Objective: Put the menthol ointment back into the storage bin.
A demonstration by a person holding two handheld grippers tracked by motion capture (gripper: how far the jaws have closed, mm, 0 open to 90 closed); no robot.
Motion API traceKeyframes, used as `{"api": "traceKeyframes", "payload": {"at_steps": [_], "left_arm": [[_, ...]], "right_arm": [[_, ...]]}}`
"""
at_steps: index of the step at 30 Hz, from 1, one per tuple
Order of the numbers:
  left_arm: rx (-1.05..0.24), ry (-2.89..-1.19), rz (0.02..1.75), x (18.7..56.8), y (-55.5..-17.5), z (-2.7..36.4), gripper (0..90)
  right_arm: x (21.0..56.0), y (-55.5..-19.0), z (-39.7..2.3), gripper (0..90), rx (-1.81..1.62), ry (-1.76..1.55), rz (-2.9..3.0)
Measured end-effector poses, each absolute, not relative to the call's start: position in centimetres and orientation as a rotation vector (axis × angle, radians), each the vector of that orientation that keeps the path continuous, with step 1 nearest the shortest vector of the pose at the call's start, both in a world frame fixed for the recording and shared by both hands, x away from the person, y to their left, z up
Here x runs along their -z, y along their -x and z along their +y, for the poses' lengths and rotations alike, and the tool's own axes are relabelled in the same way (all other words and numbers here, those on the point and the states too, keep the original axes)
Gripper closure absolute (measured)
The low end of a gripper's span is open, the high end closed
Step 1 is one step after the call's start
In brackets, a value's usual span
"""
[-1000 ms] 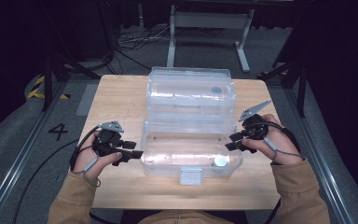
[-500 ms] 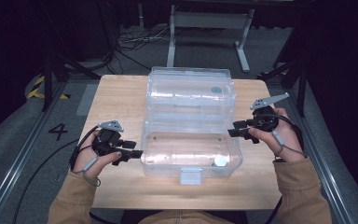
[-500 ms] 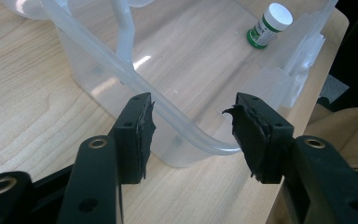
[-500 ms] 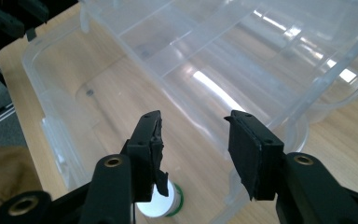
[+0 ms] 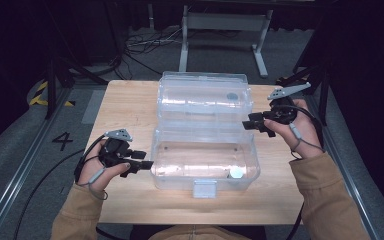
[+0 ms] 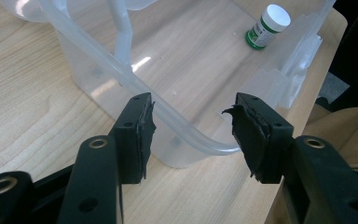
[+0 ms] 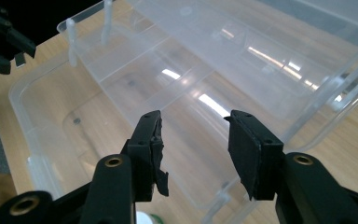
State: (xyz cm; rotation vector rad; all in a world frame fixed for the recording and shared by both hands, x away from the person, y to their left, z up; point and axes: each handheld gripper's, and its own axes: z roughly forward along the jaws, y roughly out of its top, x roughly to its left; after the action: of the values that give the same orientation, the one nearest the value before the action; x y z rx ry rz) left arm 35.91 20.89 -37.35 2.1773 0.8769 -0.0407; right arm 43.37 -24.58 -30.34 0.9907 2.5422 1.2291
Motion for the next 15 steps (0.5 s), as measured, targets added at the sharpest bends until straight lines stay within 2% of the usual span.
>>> {"api": "traceKeyframes", "payload": {"at_steps": [15], "left_arm": [[0.096, -2.196, 0.785, 37.2, -35.4, 19.5, 50.2]], "right_arm": [[28.5, -47.5, -21.7, 57.5, -1.242, -0.899, 2.557]]}}
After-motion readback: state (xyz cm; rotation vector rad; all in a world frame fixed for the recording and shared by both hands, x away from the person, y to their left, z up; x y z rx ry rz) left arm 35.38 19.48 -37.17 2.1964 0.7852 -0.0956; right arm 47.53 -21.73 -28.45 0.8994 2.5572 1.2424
